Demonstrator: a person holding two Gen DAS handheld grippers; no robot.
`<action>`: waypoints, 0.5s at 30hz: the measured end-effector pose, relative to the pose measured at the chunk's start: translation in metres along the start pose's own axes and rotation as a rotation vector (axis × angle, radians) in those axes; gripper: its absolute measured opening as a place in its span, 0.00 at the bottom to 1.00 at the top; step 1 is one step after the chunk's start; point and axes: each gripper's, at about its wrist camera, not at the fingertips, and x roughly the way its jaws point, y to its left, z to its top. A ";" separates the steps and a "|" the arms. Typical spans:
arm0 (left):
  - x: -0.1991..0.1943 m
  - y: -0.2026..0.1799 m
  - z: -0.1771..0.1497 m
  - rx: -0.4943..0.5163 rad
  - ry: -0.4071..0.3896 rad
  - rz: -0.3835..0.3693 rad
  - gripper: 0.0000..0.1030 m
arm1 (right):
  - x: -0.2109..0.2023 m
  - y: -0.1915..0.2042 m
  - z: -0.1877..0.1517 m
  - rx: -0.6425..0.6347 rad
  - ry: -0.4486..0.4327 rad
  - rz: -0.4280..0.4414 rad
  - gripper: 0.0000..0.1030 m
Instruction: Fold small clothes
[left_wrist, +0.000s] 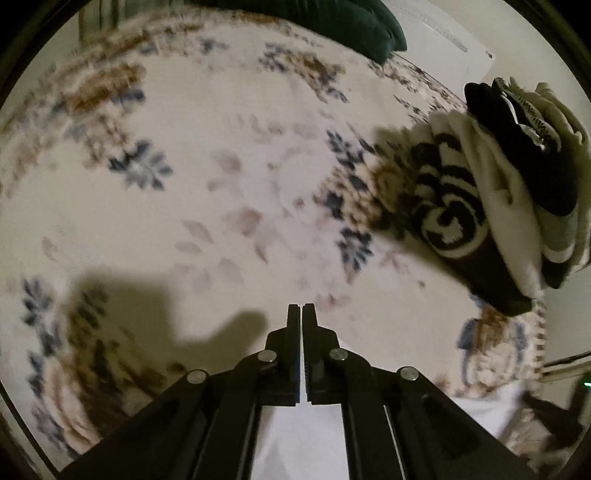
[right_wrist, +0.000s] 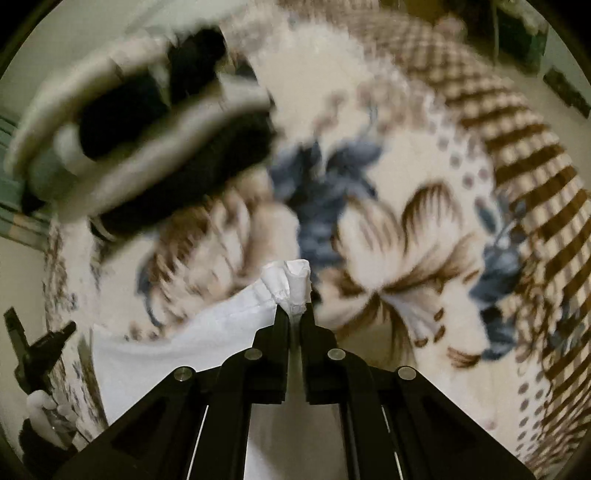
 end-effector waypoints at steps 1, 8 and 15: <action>0.003 0.001 -0.002 -0.012 0.018 -0.005 0.10 | 0.007 -0.003 0.002 0.019 0.033 0.003 0.08; 0.041 -0.014 -0.016 0.018 0.187 -0.045 0.50 | 0.003 -0.014 0.006 0.078 0.018 0.039 0.65; 0.031 -0.052 -0.038 0.260 0.068 0.106 0.03 | 0.022 -0.010 0.010 0.071 0.017 0.026 0.04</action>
